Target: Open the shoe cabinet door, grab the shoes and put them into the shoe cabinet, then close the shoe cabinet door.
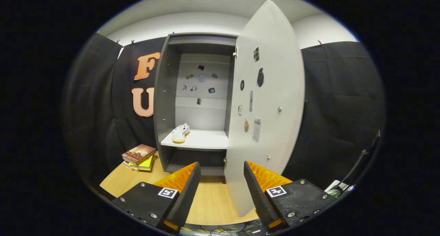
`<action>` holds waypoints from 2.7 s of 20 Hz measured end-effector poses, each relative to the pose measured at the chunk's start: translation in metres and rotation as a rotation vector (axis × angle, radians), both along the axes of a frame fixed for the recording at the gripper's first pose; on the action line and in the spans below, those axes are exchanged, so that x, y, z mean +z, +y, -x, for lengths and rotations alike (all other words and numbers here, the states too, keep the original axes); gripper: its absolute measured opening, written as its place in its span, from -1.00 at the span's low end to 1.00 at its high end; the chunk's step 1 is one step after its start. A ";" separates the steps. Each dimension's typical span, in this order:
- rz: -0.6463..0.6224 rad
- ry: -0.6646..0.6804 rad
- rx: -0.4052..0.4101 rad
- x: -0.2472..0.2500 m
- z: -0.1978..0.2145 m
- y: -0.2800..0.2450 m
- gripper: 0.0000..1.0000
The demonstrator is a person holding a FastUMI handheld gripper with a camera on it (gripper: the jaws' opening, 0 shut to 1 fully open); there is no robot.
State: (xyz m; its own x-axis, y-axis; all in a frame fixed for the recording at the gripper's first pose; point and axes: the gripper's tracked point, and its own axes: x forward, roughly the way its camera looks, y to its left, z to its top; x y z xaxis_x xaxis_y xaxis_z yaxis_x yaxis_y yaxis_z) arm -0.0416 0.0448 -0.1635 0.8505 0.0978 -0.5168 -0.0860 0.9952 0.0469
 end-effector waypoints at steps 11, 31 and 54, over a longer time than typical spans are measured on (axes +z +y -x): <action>-0.097 0.399 0.196 -0.182 0.045 0.126 0.62; -0.134 0.755 0.147 -0.367 0.121 0.217 0.46; -0.170 0.602 0.023 -0.321 0.053 0.186 -0.98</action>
State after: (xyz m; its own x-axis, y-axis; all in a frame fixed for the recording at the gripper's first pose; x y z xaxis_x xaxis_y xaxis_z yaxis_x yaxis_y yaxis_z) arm -0.0945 0.2311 -0.4847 0.4114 0.2356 -0.8805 -0.0170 0.9678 0.2510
